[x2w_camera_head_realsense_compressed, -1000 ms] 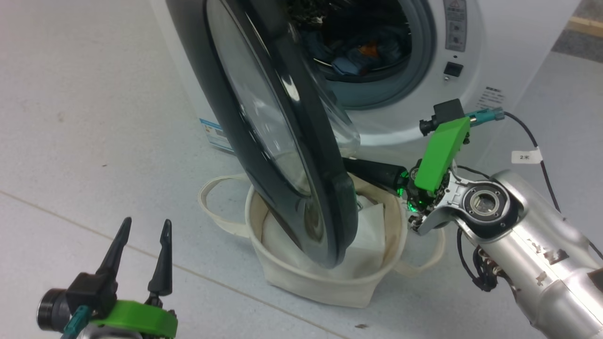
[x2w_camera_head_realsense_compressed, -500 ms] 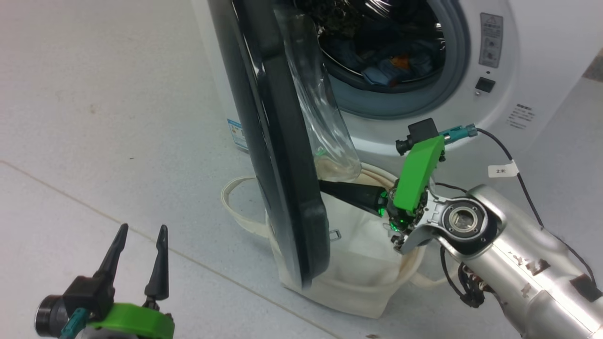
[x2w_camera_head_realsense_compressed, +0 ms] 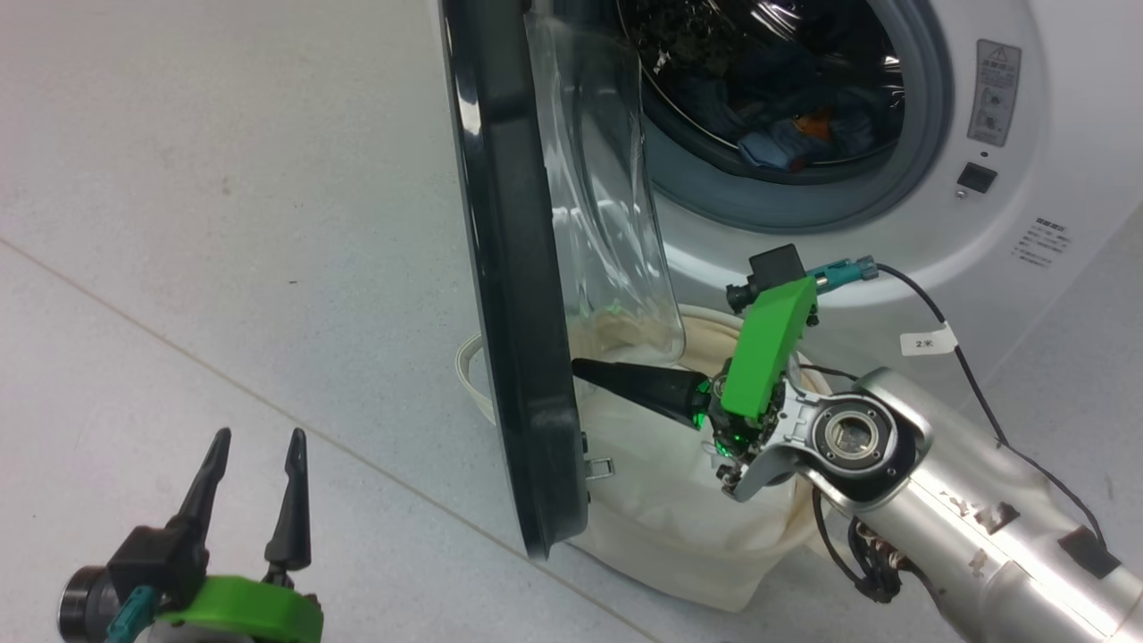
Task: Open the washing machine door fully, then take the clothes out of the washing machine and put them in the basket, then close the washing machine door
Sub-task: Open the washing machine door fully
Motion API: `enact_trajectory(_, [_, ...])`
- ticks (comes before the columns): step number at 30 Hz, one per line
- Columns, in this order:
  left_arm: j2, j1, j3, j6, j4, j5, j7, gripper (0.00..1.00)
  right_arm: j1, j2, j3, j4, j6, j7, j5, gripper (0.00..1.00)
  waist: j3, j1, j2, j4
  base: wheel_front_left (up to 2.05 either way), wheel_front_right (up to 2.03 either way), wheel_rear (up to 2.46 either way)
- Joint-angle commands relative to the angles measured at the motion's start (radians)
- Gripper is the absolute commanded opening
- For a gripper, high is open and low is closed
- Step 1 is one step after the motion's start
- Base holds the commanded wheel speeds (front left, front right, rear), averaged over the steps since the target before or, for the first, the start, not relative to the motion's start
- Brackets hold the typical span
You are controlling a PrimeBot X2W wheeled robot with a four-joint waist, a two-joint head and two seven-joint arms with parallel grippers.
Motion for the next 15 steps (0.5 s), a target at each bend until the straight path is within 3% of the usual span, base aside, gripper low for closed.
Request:
enact_trajectory(1, [0.021, -0.023, 0.037, 0.006, -0.030, -0.005, -0.012, 1.00, -0.023, 0.018, 0.001, -0.034, 0.006, -0.015, 0.009, 0.00, 0.000, 0.0000, 0.0000, 0.000, 0.00, 0.00, 0.00])
enact_trajectory(9, [0.028, -0.024, 0.041, 0.004, -0.025, -0.006, -0.012, 1.00, -0.007, -0.027, 0.010, -0.060, 0.006, -0.088, -0.007, 0.00, -0.015, 0.0000, 0.0000, -0.018, 0.00, 0.00, 0.00])
enact_trajectory(10, [0.029, -0.023, 0.043, 0.004, -0.025, -0.007, -0.012, 1.00, 0.000, -0.037, 0.009, -0.068, 0.006, -0.106, -0.018, 0.18, -0.017, 0.0000, 0.0000, -0.024, 0.00, 0.00, 0.00])
enact_trajectory(11, [0.031, -0.022, 0.043, 0.004, -0.025, -0.007, -0.012, 1.00, 0.016, -0.062, 0.006, -0.087, 0.006, -0.149, -0.047, 1.00, -0.022, 0.0000, 0.0000, -0.032, 0.00, 0.00, 0.00])
enact_trajectory(15, [0.036, -0.021, 0.046, 0.003, -0.025, -0.008, -0.012, 1.00, 0.055, -0.119, 0.006, -0.126, 0.006, -0.249, -0.138, 1.00, -0.032, 0.0000, 0.0000, -0.050, 0.00, 0.00, 0.00])
